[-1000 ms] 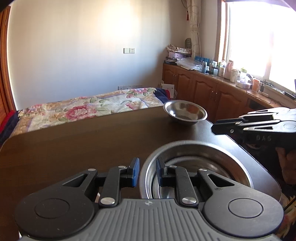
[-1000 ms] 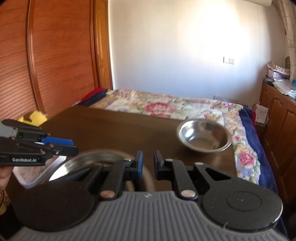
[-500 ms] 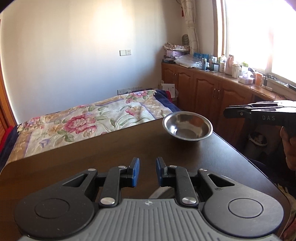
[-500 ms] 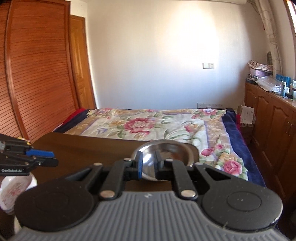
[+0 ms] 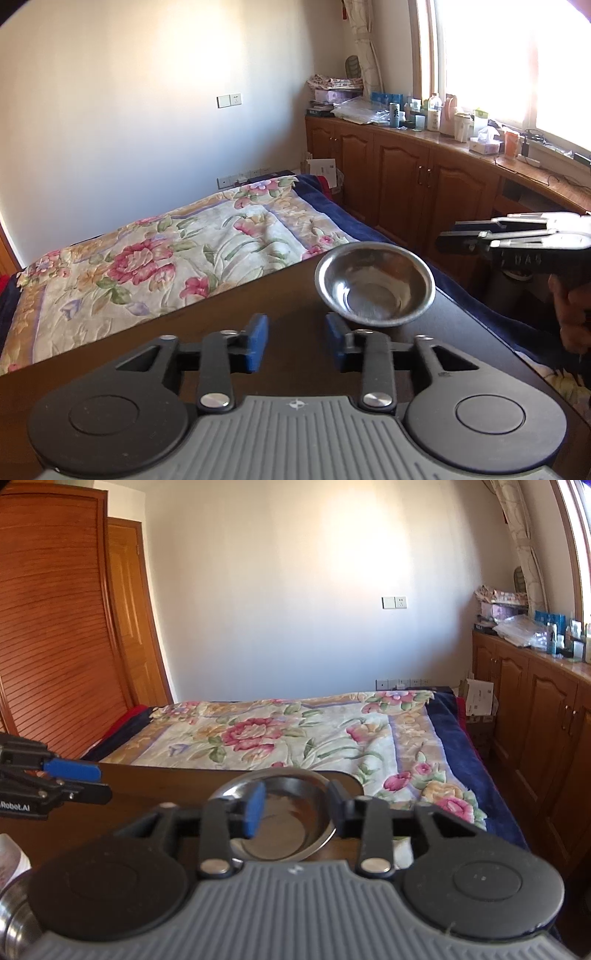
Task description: Organize plates and bowls
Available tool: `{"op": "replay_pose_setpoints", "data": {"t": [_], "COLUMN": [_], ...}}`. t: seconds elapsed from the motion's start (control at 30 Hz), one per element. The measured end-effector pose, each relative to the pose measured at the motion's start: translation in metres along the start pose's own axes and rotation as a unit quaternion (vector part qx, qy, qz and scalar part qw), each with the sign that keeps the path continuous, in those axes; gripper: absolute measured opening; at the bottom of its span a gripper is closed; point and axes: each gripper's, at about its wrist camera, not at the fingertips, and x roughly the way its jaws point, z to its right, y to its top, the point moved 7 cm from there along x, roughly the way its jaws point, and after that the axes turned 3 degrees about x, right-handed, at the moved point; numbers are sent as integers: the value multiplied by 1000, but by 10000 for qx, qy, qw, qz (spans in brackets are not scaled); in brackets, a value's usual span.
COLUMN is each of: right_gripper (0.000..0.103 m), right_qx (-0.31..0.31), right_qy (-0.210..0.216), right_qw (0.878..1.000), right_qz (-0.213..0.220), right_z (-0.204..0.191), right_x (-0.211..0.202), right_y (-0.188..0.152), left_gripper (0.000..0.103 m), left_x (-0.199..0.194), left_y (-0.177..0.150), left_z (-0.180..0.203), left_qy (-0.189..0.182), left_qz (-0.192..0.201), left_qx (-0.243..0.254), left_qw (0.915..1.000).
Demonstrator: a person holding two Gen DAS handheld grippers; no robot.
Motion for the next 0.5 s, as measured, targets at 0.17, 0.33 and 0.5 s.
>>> {"op": "replay_pose_setpoints", "data": {"t": [0.17,0.33,0.5], "right_gripper": [46,50,50], "right_qx": [59,143,269], "right_qy": [-48,-89,-52], "right_qw": [9999,9998,9993], "right_qz": [-78,-121,-267], "right_z": [8,16,21], "right_x": [14,23,33], "right_y": [-5,-9,-16], "left_gripper": [66,70,70], "left_x": [21,44,64], "left_y": [14,22,24], "left_z": [3,6,7], "left_qy": [-58,-106,-214], "left_qz": [-23,-123,-259], "left_qx": [-8,88,115], "left_qw": [10000,9998,9994]}}
